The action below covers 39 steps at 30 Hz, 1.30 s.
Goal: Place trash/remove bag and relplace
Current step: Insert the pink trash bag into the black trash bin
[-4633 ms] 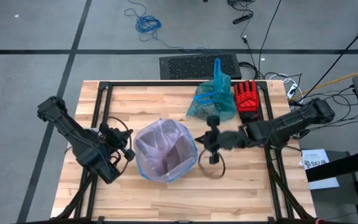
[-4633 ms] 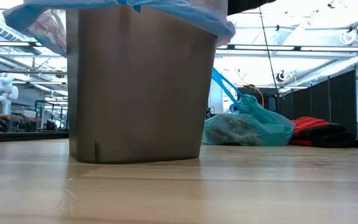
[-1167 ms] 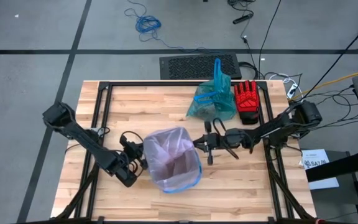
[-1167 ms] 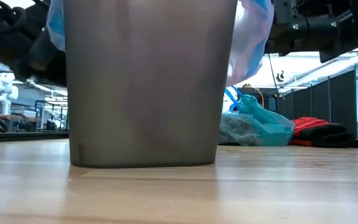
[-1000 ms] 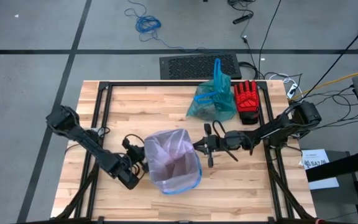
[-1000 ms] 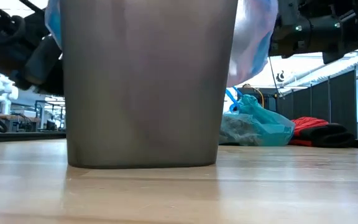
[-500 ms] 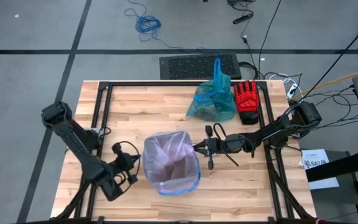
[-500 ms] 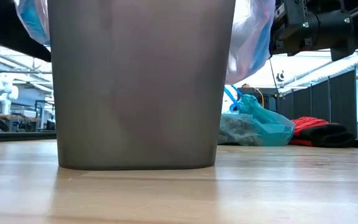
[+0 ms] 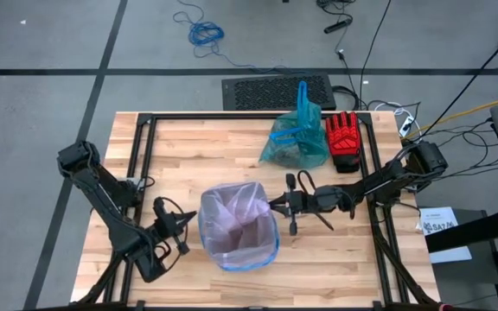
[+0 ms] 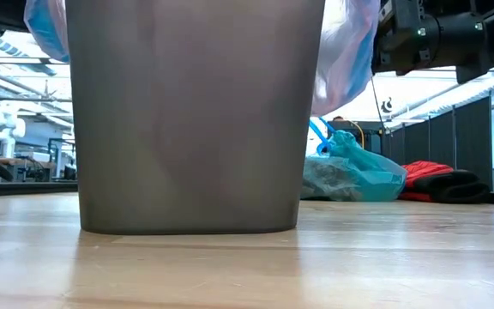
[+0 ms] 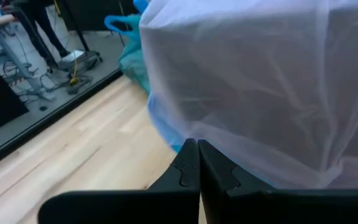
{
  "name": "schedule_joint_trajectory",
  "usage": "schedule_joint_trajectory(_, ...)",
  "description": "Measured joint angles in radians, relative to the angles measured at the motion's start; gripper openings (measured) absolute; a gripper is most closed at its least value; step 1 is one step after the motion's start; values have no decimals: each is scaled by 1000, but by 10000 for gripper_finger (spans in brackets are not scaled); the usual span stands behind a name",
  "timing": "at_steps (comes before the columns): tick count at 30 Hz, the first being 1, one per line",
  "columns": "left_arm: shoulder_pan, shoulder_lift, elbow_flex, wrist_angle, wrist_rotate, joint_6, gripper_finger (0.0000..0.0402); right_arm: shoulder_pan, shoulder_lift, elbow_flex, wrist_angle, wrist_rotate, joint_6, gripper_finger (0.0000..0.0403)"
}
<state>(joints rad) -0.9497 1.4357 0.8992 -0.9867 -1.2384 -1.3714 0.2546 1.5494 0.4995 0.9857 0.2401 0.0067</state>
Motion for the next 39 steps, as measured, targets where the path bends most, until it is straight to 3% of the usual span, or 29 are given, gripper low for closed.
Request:
schedule_joint_trajectory(7, 11, 6, -68, 240, -54, 128, 0, 2, 0, 4, 61, -7, 8, 0)
schedule_joint_trajectory(15, 76, 68, -191, 566, -39, 234, 0, 17, 0, 36, -23, -38, 22, 0)
schedule_joint_trajectory(29, 101, 187, -230, 706, -20, 226, 0, 25, 259, 83, 35, -34, 139, 0)
schedule_joint_trajectory(39, 101, 188, -240, 733, 19, 223, 0, 66, 240, 87, -22, 25, 135, 0)
